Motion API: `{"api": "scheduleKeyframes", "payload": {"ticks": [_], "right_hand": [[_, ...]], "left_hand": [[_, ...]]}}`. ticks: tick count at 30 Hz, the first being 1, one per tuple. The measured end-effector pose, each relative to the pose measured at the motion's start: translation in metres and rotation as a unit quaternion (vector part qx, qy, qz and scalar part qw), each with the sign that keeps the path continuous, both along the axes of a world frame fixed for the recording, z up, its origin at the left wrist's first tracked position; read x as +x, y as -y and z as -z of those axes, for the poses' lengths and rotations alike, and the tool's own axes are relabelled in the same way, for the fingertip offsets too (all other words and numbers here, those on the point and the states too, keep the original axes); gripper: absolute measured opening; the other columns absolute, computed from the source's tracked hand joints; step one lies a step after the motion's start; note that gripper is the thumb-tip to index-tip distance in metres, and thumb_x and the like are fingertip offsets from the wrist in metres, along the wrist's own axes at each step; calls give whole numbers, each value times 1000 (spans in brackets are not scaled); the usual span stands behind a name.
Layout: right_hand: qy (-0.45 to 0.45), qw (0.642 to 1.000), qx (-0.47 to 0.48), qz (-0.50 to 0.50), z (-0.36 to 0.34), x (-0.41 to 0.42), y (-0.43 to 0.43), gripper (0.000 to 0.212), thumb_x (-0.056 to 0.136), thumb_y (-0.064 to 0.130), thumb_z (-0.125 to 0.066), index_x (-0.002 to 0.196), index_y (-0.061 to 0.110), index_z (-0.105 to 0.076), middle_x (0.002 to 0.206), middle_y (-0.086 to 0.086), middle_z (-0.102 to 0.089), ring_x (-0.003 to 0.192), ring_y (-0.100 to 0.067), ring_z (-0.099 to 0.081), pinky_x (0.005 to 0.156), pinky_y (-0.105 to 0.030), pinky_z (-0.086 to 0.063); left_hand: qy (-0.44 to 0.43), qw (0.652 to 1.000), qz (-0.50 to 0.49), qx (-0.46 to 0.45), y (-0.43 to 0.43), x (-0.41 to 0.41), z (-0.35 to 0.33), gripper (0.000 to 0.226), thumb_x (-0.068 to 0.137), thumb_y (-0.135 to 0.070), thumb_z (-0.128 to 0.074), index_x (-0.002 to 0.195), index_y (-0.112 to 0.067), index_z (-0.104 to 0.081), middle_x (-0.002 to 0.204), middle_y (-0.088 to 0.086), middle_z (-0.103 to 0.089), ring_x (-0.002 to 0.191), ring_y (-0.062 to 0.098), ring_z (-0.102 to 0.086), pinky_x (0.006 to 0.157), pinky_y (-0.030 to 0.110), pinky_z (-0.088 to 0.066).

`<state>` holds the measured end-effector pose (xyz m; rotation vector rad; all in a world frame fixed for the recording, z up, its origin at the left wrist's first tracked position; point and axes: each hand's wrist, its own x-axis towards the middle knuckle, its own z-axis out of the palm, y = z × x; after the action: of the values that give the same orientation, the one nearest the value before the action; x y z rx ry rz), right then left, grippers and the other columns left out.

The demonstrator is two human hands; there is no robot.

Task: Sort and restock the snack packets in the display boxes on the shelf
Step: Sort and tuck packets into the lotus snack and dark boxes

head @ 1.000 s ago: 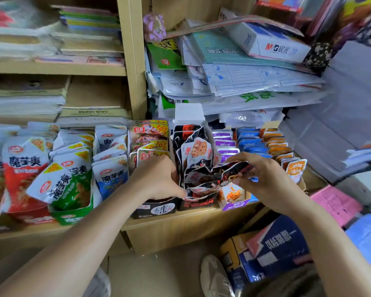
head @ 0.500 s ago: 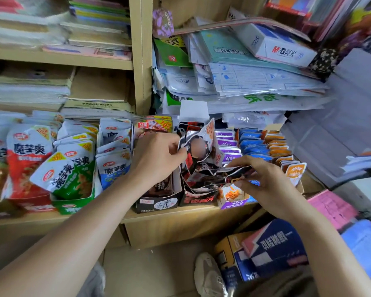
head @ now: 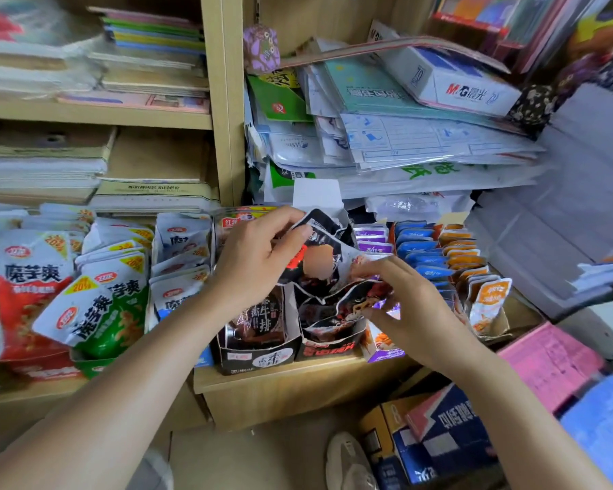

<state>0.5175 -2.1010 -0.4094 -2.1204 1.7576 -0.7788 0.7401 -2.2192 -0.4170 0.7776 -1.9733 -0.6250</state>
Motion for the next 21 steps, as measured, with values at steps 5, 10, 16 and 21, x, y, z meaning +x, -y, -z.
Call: {"api": "scheduleKeyframes", "payload": {"ticks": [5,10,16,21], "right_hand": [[114,992,-10,61,7,2,-6,59,81,16,-84,126,39,-54,119,30,-51,87,-2,-61,70,-10,-47],[158,984,9,80,17,5,1,66,77,25,-87,133,37,-54,121,25,-58,89,-5,-59,74,-13,-46],[166,980,9,106,26,3,6,56,74,33,-89,123,29,-60,96,18,-60,94,-7,-57,76,-15,-42],[197,975,-25,97,31,14,9,48,74,23,-90,113,26,-62,100,17,-68,93,-7,-61,77,-15,-46]], "left_hand": [[-10,998,39,47,-1,-9,-5,28,96,-48,-57,85,-24,-67,73,2,-67,72,27,-64,66,47,-47],[-7,993,70,94,-3,-16,-12,29,96,-39,-67,73,-20,-68,65,4,-61,61,15,-52,61,35,-37],[71,970,144,180,-15,-5,-21,31,80,-48,-73,103,-28,-76,98,-15,-75,94,2,-68,86,25,-51],[125,978,84,144,-26,7,-6,47,73,-38,-88,112,-47,-62,108,-27,-69,102,-7,-64,88,18,-49]]}}
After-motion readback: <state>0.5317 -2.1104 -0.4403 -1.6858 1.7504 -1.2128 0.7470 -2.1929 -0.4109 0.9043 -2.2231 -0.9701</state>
